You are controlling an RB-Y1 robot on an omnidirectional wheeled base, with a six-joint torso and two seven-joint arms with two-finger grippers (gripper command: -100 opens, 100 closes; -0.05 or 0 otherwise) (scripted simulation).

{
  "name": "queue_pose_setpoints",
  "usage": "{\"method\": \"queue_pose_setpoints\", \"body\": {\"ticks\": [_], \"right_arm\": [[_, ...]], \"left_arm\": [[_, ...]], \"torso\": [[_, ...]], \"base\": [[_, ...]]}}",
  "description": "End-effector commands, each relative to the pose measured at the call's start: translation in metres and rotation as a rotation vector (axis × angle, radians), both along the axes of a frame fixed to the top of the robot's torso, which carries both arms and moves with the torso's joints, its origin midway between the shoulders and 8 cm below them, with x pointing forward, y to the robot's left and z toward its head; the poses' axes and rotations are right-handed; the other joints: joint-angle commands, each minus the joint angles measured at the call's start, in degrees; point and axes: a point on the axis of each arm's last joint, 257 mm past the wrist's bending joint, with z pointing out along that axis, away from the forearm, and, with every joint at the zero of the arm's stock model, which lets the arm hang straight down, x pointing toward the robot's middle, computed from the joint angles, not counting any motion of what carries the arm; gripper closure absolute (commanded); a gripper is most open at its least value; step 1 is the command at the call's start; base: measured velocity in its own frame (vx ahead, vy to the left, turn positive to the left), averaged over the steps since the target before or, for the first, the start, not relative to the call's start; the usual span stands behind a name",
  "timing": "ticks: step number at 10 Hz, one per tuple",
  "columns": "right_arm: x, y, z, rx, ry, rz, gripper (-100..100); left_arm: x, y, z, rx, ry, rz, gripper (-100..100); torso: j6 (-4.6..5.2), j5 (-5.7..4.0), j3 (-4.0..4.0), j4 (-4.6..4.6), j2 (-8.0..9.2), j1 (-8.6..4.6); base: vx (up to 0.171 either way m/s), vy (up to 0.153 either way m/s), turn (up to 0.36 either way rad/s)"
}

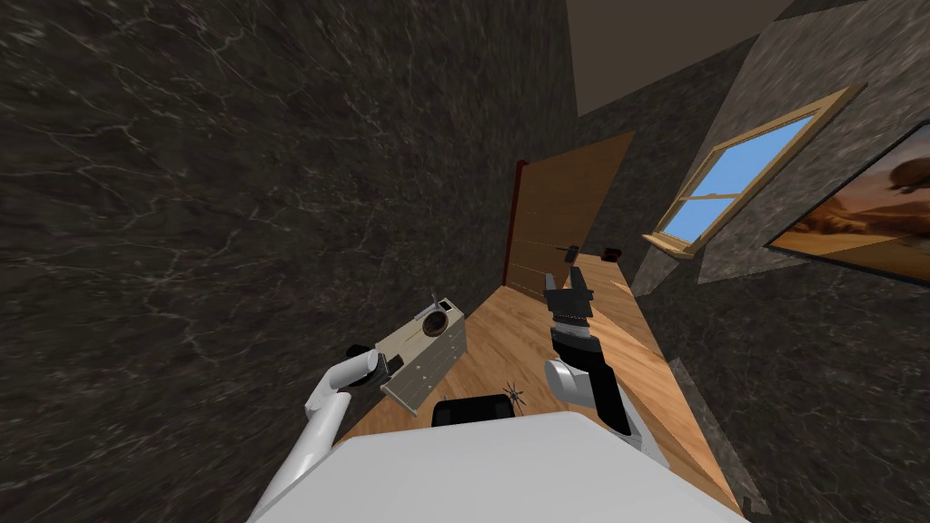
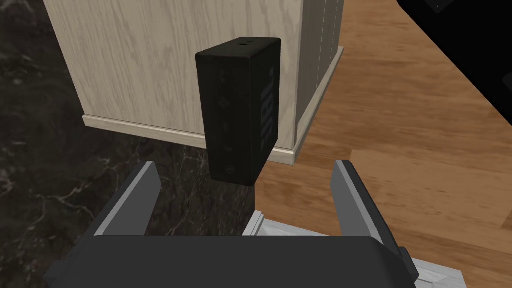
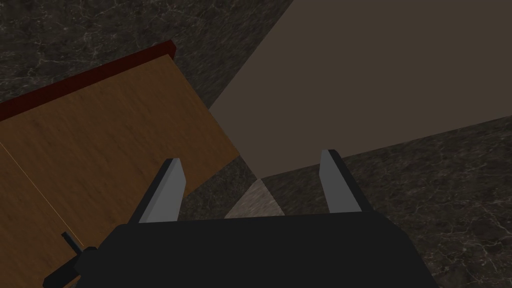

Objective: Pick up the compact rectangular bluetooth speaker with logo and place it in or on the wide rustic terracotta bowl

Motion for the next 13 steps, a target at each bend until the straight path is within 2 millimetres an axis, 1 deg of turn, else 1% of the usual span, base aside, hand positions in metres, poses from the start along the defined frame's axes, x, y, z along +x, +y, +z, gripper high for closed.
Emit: {"method": "queue_pose_setpoints", "body": {"ticks": [1,7,8,10,13], "right_arm": [[0.0,0.0,0.0,0.0,0.0,0.0,0],[0.0,0.0,0.0,0.0,0.0,0.0,0],[0.0,0.0,0.0,0.0,0.0,0.0,0],[0.0,0.0,0.0,0.0,0.0,0.0,0],[0.0,0.0,0.0,0.0,0.0,0.0,0]], "left_arm": [[0.0,0.0,0.0,-0.001,0.002,0.0,-100],[0.0,0.0,0.0,-0.001,0.002,0.0,-100],[-0.009,-0.003,-0.004,-0.015,0.03,0.001,-100],[-0.02,-0.008,-0.009,-0.032,0.065,0.002,-100],[-0.022,-0.009,-0.01,-0.035,0.073,0.002,-100]], "torso": [[0.0,0.0,0.0,0.0,0.0,0.0],[0.0,0.01,0.03,0.01,0.05,0.06],[0.0,0.02,0.04,0.01,0.06,0.08],[0.0,0.03,0.05,0.02,0.09,0.11],[0.0,0.02,0.04,0.02,0.07,0.08]], "base": [[0.009,-0.009,-0.002],[0.0,0.0,-0.006],[-0.008,0.01,-0.031],[-0.006,0.012,-0.033],[-0.001,0.002,-0.005]]}}
